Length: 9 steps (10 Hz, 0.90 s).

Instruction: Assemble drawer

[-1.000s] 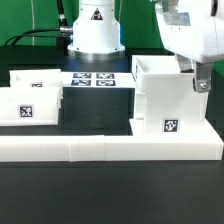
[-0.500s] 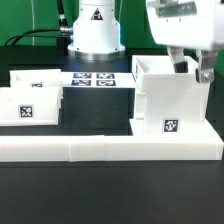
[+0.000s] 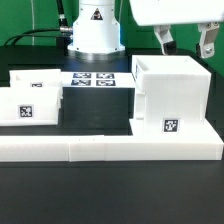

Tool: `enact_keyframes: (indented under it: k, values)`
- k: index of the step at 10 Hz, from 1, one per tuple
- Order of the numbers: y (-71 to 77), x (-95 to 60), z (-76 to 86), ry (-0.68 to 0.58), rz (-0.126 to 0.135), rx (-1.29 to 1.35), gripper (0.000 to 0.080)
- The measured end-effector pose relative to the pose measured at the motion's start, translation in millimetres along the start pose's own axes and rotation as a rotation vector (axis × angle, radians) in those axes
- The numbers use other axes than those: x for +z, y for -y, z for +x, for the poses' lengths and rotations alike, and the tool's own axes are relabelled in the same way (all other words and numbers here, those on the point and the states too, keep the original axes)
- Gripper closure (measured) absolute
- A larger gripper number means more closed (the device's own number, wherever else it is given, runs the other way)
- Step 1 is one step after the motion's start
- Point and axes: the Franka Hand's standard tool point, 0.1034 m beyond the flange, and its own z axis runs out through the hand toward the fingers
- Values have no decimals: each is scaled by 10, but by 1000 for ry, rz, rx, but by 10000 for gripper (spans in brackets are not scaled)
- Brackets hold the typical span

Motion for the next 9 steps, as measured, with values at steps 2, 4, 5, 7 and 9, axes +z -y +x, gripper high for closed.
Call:
enact_keyframes:
  k: [2, 4, 5, 7, 9]
  values:
    - [-115, -11, 23, 20, -78, -255, 150]
    - [-211, -73, 92, 4, -172, -560, 150]
    - [-197, -55, 111, -10, -142, -621, 150]
    - [-223, -46, 120, 5, -149, -775, 150]
    - [-342, -66, 273, 14, -183, -1060, 150]
